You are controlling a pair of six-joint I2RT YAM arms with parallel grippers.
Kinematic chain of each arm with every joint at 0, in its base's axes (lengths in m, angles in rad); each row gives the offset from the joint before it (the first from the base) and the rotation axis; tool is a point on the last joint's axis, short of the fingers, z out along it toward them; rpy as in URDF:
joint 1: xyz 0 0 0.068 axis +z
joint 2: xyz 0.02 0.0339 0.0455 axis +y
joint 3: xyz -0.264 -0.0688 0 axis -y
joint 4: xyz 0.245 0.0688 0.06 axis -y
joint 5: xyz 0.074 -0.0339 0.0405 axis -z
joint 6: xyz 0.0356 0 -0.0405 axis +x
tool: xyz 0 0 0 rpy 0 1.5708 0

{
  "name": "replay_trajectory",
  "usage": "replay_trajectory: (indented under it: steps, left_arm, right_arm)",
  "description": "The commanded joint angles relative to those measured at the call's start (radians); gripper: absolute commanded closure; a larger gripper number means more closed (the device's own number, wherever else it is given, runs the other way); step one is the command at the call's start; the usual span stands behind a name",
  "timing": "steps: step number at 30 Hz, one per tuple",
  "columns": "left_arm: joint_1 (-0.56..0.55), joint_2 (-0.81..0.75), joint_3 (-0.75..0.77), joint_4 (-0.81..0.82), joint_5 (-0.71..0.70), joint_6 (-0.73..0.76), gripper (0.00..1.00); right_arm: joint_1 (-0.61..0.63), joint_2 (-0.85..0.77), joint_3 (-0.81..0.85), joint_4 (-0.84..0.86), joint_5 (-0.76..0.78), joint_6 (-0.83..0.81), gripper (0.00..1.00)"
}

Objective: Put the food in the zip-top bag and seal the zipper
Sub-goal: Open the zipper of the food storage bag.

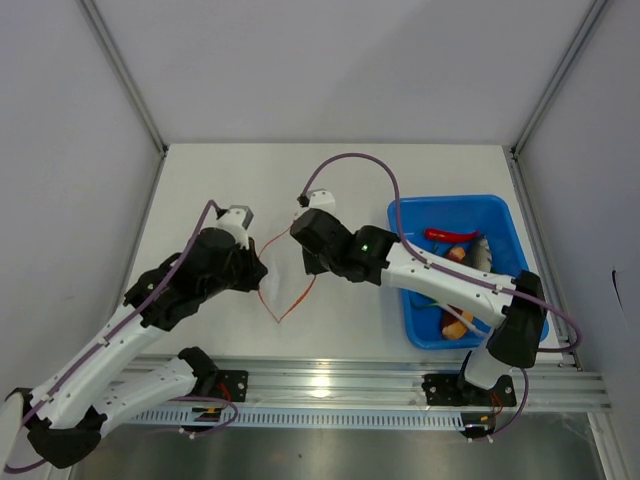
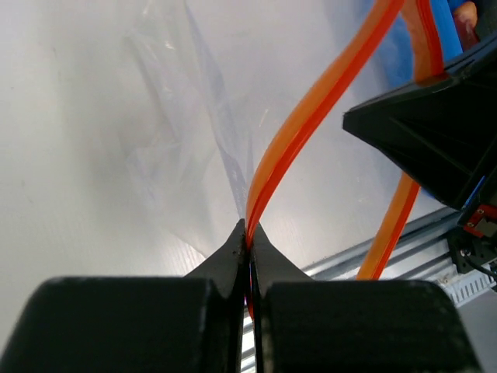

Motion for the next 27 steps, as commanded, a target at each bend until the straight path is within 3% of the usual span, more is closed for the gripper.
replay_trajectory:
  steps: [1,4,7,8,9,13,14,15,19,22,27]
  left_arm:
    - [-0.006,0.002,0.086,-0.047,-0.095,0.026,1.0]
    - [-0.006,0.0,0.115,-0.032,-0.041,0.021,0.99]
    - [-0.007,0.014,0.125,0.002,0.058,-0.011,0.99]
    - [-0.009,0.022,0.129,0.005,0.078,-0.023,0.99]
    - [-0.018,0.032,0.132,0.01,0.08,-0.039,0.99]
    - [-0.033,0.077,0.155,0.011,0.057,-0.079,0.99]
    - [-0.036,0.088,0.161,0.008,0.048,-0.086,0.99]
    - [-0.045,0.11,0.167,0.002,0.031,-0.111,1.0]
    - [-0.058,0.18,0.209,-0.013,-0.029,-0.142,0.99]
    - [-0.075,0.224,0.217,-0.004,-0.069,-0.151,1.0]
    - [-0.079,0.25,0.186,0.076,-0.05,-0.143,1.0]
  right_arm:
    - [-0.018,-0.066,-0.028,-0.016,0.068,0.012,1.0]
    - [-0.044,-0.089,-0.073,-0.002,0.066,0.011,0.98]
    - [-0.063,-0.114,-0.11,0.031,0.028,-0.003,0.73]
    - [-0.064,-0.121,-0.116,0.038,0.02,-0.008,0.58]
    - [-0.068,-0.128,-0.117,0.044,0.004,-0.02,0.49]
    - [-0.075,-0.161,-0.113,0.059,-0.036,-0.069,0.18]
    - [-0.075,-0.17,-0.114,0.062,-0.049,-0.08,0.16]
    - [-0.077,-0.192,-0.114,0.061,-0.061,-0.087,0.08]
    - [-0.08,-0.288,-0.119,0.072,-0.119,-0.117,0.01]
    - [-0.1,-0.397,-0.134,0.044,-0.078,-0.091,0.01]
    - [-0.322,-0.546,-0.185,-0.051,-0.101,-0.049,0.01]
